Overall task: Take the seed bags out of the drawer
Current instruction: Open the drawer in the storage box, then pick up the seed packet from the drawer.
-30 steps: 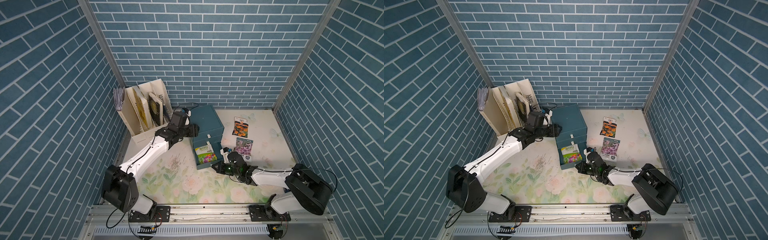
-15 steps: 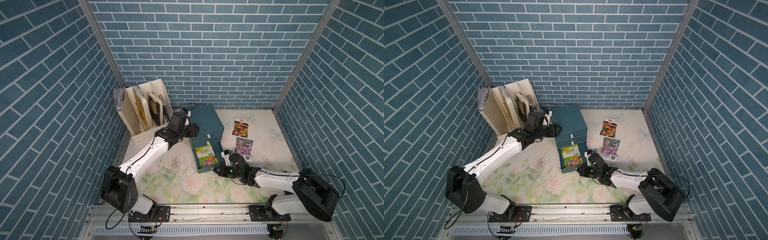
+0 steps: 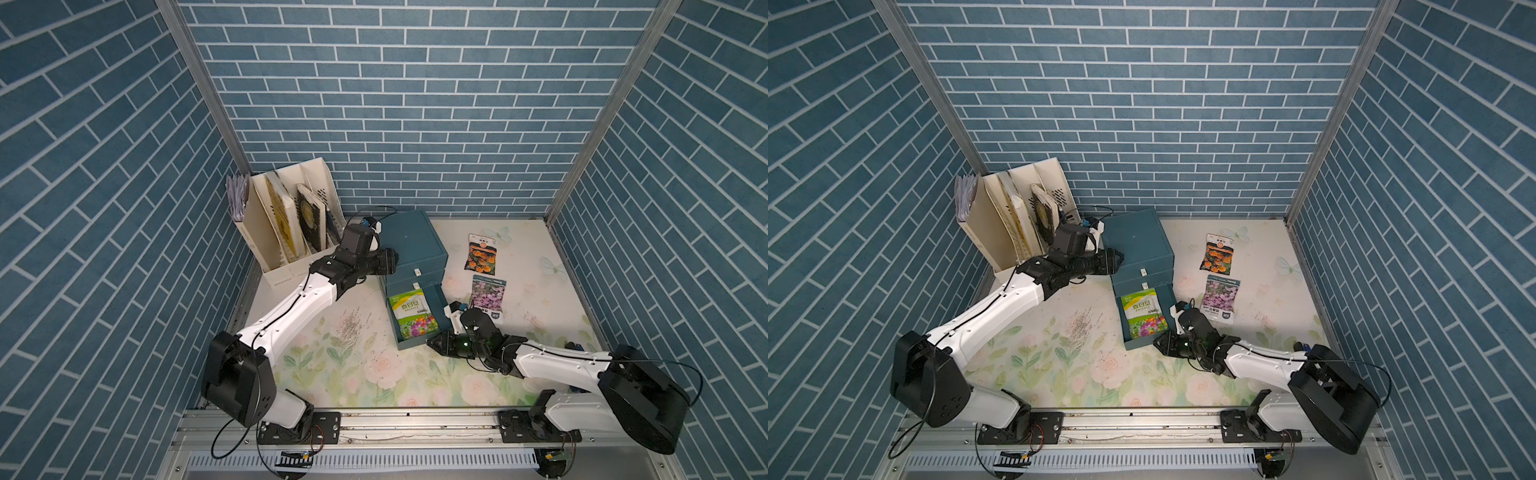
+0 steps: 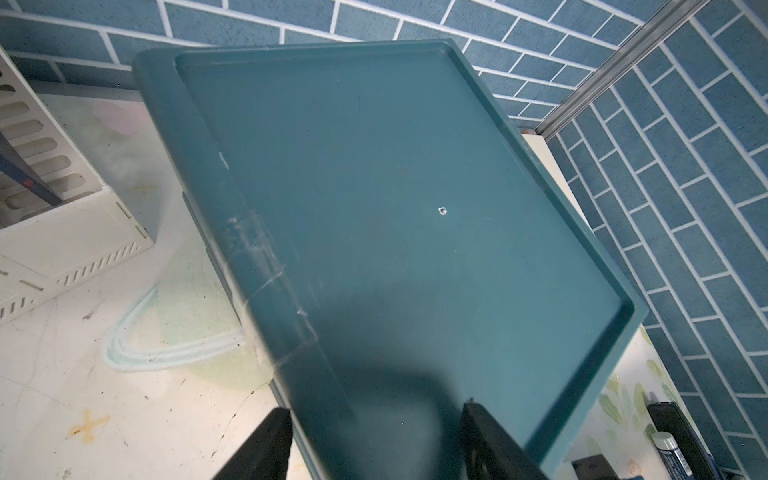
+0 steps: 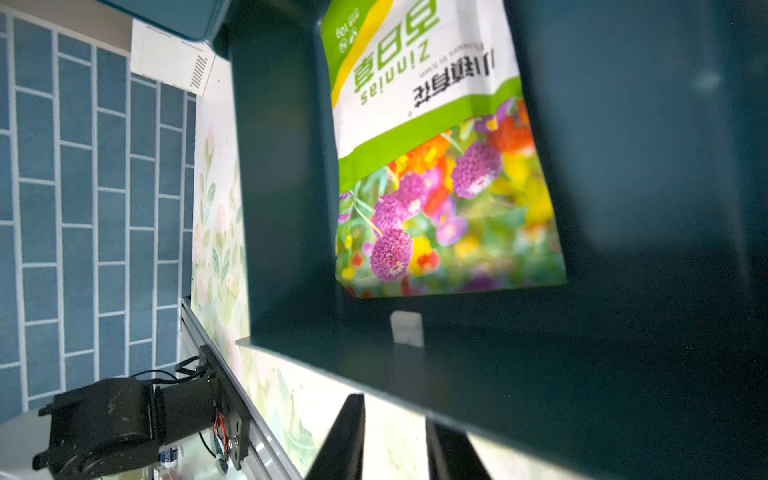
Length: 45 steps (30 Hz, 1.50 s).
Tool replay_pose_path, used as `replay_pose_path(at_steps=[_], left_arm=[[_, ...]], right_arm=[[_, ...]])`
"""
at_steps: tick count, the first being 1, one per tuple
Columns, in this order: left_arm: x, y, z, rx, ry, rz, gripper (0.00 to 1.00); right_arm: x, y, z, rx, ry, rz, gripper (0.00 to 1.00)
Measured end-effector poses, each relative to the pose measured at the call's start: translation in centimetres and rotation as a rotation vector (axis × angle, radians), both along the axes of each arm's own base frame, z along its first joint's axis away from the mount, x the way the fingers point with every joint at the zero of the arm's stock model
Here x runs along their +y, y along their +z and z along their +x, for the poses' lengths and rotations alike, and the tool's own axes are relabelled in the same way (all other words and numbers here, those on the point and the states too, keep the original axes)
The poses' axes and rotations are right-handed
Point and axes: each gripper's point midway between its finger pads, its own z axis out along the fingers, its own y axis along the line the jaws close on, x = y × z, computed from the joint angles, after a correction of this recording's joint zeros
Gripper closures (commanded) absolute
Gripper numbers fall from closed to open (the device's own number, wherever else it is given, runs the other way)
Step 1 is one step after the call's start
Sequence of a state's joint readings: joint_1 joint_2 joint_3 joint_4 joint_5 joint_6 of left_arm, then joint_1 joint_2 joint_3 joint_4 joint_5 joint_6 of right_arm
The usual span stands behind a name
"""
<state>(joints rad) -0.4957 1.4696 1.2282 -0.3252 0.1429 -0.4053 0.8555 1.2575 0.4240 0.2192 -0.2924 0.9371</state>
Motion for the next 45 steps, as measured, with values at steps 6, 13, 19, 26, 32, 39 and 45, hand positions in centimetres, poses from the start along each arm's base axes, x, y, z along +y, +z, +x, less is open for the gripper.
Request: replay_pose_path(at_steps=[6, 13, 19, 26, 32, 39, 45], left_arm=[[0.0, 0.0, 0.0, 0.001, -0.001, 0.001, 0.32], [0.0, 0.0, 0.0, 0.002, -0.001, 0.001, 0.32], [0.0, 0.0, 0.0, 0.002, -0.001, 0.0, 0.32], [0.0, 0.0, -0.1, 0.004, -0.002, 0.001, 0.32], [0.0, 0.0, -0.2, 0.007, -0.003, 0.001, 0.32], [0.0, 0.0, -0.3, 0.008, -0.005, 0.001, 0.32], [0.0, 0.0, -0.3, 0.009, -0.007, -0.001, 0.32]], right_arm=[[0.6, 3.6, 1.1, -0.071, 0.016, -0.001, 0.43], [1.3, 7.1, 4.4, -0.157, 0.015, -0.024, 0.32], [1.2, 6.1, 6.9, -0.164, 0.018, -0.109, 0.25], [1.1, 3.0, 8.0, -0.141, 0.048, -0.223, 0.22], [1.1, 1.3, 8.9, -0.134, 0.051, -0.286, 0.22], [1.5, 0.3, 10.0, -0.133, 0.049, -0.335, 0.22], [1.6, -0.8, 10.3, -0.117, 0.049, -0.373, 0.23]])
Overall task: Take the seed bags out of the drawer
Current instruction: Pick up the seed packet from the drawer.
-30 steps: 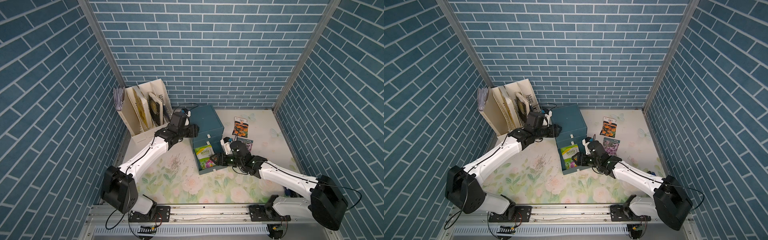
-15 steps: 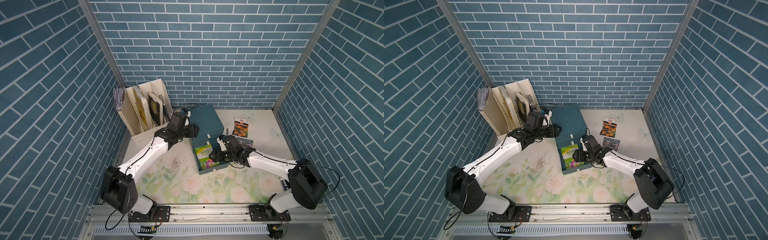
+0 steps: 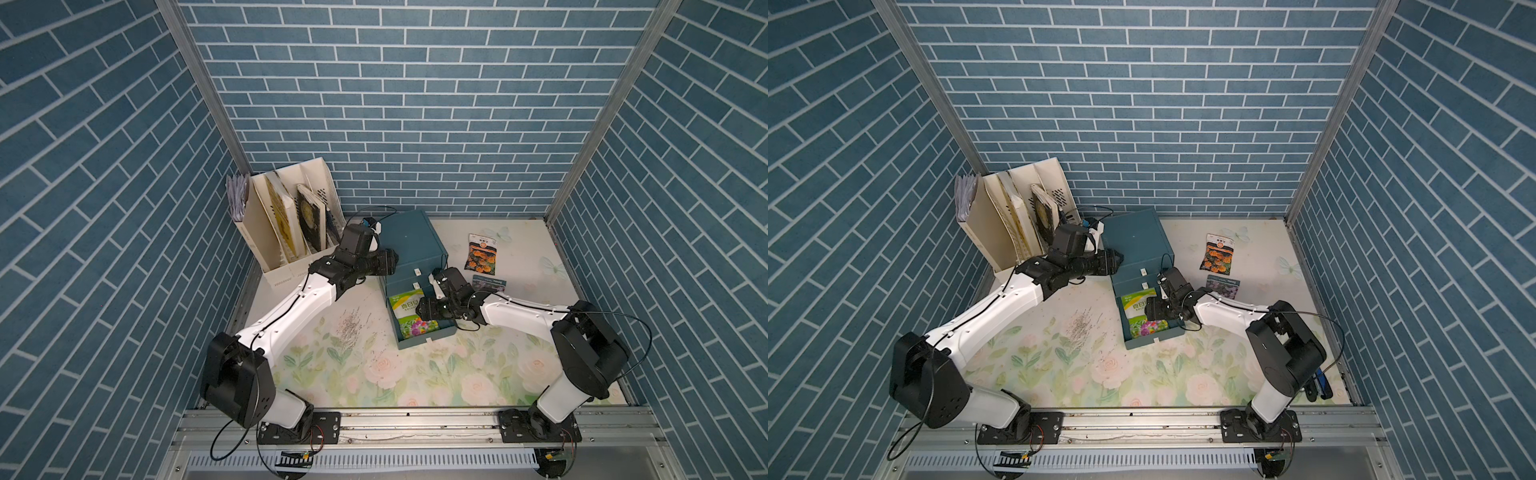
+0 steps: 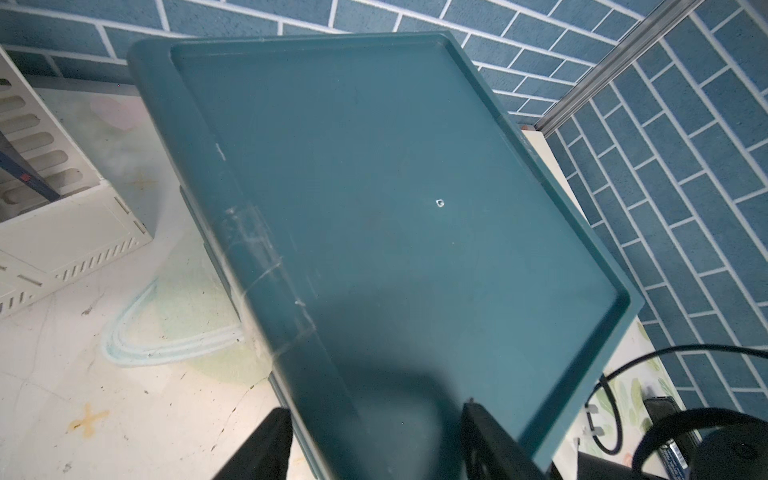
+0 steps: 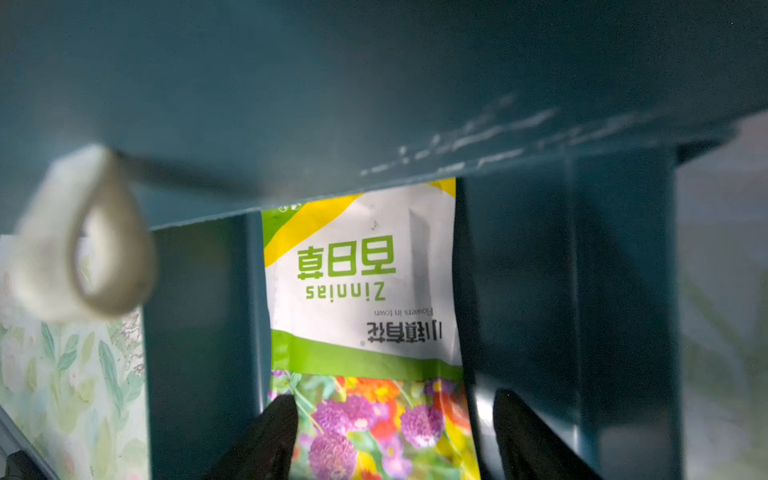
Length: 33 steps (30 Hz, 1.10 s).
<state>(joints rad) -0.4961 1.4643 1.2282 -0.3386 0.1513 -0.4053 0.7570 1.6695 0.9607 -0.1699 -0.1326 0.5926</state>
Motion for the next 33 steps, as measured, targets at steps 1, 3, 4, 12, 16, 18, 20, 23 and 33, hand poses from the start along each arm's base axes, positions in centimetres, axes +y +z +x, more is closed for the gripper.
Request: replay_pose_path(at_steps=[1, 3, 4, 12, 16, 18, 20, 23, 33], left_arm=[[0.0, 0.0, 0.0, 0.0, 0.0, 0.0, 0.32], [0.0, 0.0, 0.0, 0.0, 0.0, 0.0, 0.32], [0.0, 0.0, 0.0, 0.0, 0.0, 0.0, 0.32], [0.0, 0.0, 0.0, 0.0, -0.001, 0.0, 0.32], [0.0, 0.0, 0.0, 0.0, -0.001, 0.0, 0.32], [0.0, 0.0, 0.0, 0.0, 0.0, 0.0, 0.32], [0.0, 0.0, 0.0, 0.0, 0.0, 0.0, 0.32], [0.0, 0.0, 0.0, 0.0, 0.0, 0.001, 0.32], [0.1, 0.0, -0.3, -0.004, -0.002, -0.003, 0.32]], right_arm=[[0.0, -0.3, -0.1, 0.006, 0.001, -0.007, 0.23], [0.1, -0.8, -0.2, 0.017, 0.004, -0.025, 0.24], [0.2, -1.0, -0.3, 0.021, 0.006, -0.031, 0.24], [0.9, -2.4, -0.7, 0.047, 0.029, -0.07, 0.35], [1.5, -2.6, -0.6, 0.046, 0.046, -0.073, 0.43], [1.9, -2.7, -0.6, 0.045, 0.055, -0.075, 0.49], [2.1, -2.8, -0.6, 0.045, 0.059, -0.078, 0.54], [2.2, -3.0, -0.6, 0.044, 0.065, -0.083, 0.63], [2.3, -3.3, -0.7, 0.047, 0.076, -0.083, 0.91]])
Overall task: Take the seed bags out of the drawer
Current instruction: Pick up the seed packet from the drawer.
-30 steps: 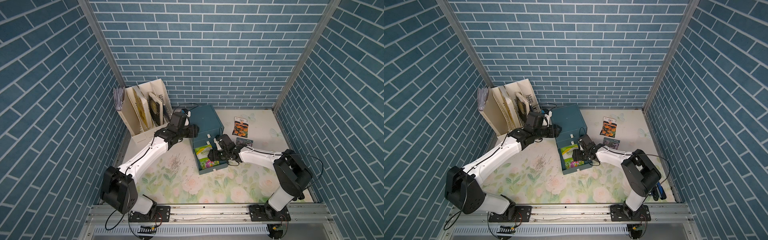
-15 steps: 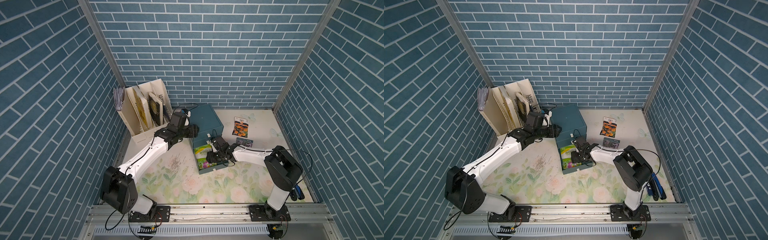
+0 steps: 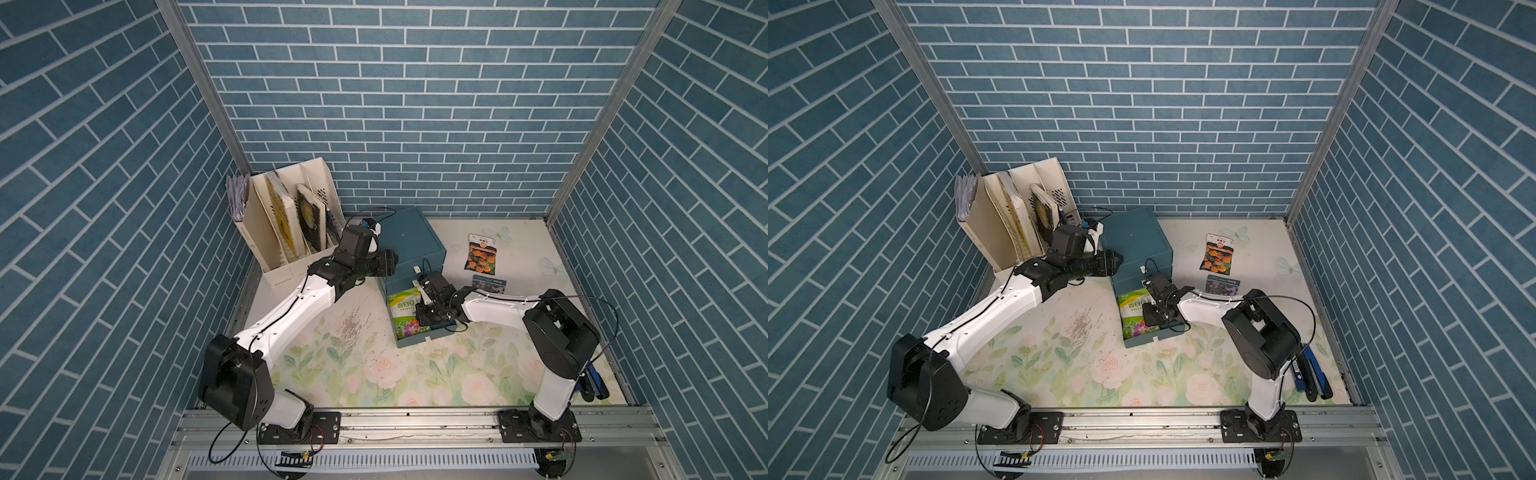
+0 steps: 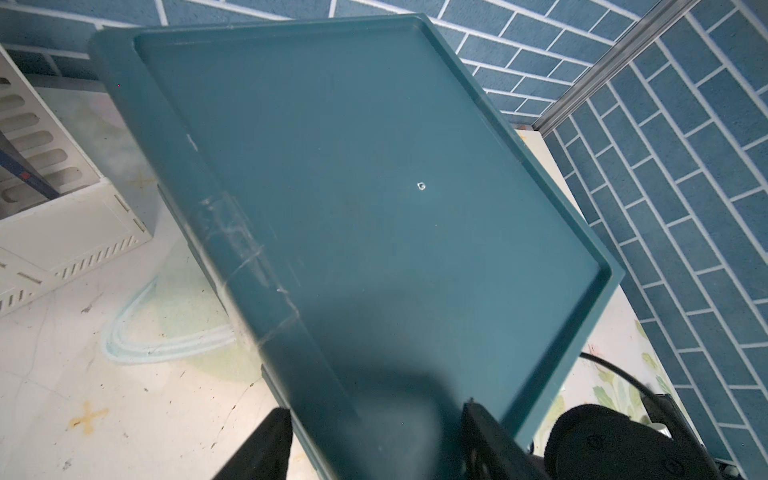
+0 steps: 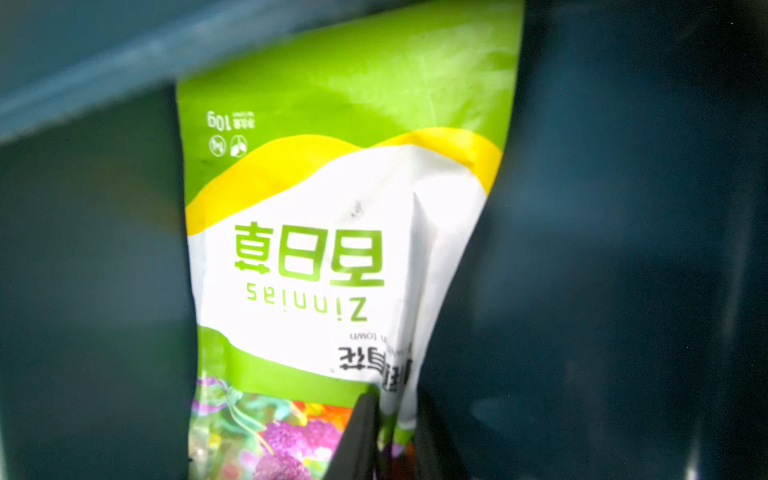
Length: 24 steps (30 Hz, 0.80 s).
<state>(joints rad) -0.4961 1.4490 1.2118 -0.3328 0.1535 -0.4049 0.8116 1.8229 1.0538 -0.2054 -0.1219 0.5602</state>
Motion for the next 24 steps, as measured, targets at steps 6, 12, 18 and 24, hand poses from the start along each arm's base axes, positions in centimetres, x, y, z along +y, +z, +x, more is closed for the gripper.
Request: replay_pose_path(at_steps=[6, 12, 18, 24], left_arm=[[0.0, 0.0, -0.1, 0.001, 0.0, 0.001, 0.32], [0.0, 0.0, -0.1, 0.002, 0.0, 0.001, 0.32], [0.0, 0.0, -0.1, 0.002, 0.0, 0.001, 0.32], [0.1, 0.0, -0.1, 0.001, 0.0, 0.001, 0.32]], right_arm=[[0.2, 0.1, 0.0, 0.006, -0.006, 0.012, 1.0], [0.2, 0.4, 0.0, 0.005, -0.011, 0.019, 1.0], [0.3, 1.6, 0.1, -0.012, -0.015, 0.037, 1.0], [0.3, 3.8, 0.2, -0.034, -0.034, 0.074, 1.0]])
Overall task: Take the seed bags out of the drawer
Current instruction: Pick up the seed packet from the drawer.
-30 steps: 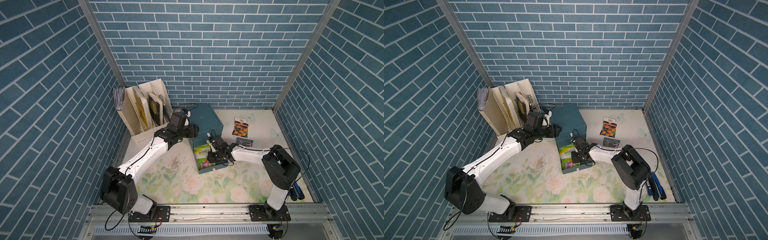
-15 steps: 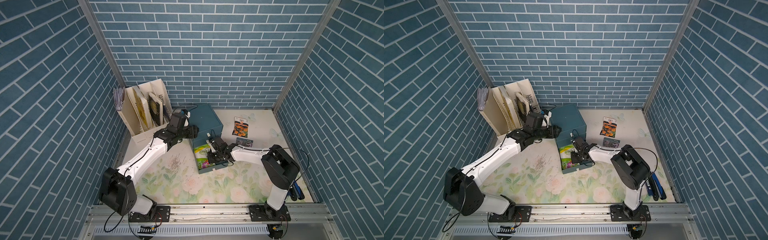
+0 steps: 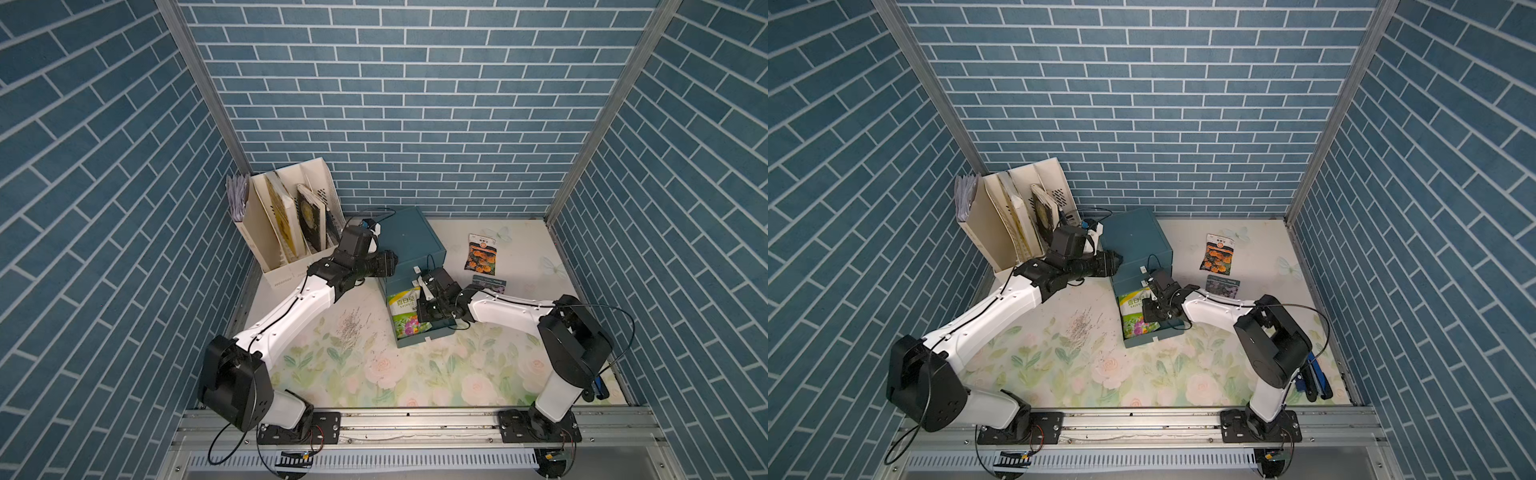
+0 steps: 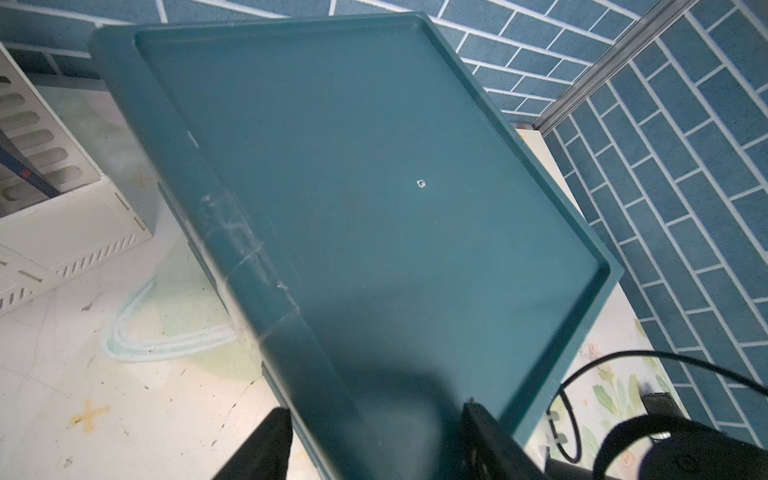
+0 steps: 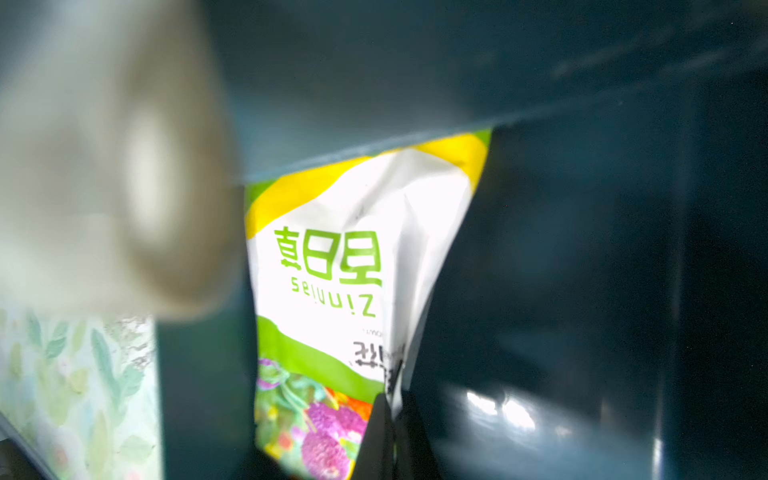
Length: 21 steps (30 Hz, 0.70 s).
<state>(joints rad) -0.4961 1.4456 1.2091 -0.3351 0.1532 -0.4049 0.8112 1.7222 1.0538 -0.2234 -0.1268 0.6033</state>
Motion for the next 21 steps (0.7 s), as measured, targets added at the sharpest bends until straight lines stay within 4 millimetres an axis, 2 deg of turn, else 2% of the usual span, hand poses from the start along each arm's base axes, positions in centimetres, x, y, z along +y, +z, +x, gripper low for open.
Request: replay_pose_path(at_steps=[9, 13, 21], left_arm=[[0.0, 0.0, 0.0, 0.0, 0.0, 0.0, 0.32], [0.0, 0.0, 0.0, 0.0, 0.0, 0.0, 0.32], [0.0, 0.0, 0.0, 0.0, 0.001, 0.0, 0.32]], right_arm=[[-0.7, 2.0, -0.5, 0.002, -0.02, 0.015, 1.0], [-1.5, 3.5, -0.9, -0.008, -0.03, 0.029, 1.0], [-4.6, 6.8, -1.6, -0.036, -0.076, 0.059, 1.0]])
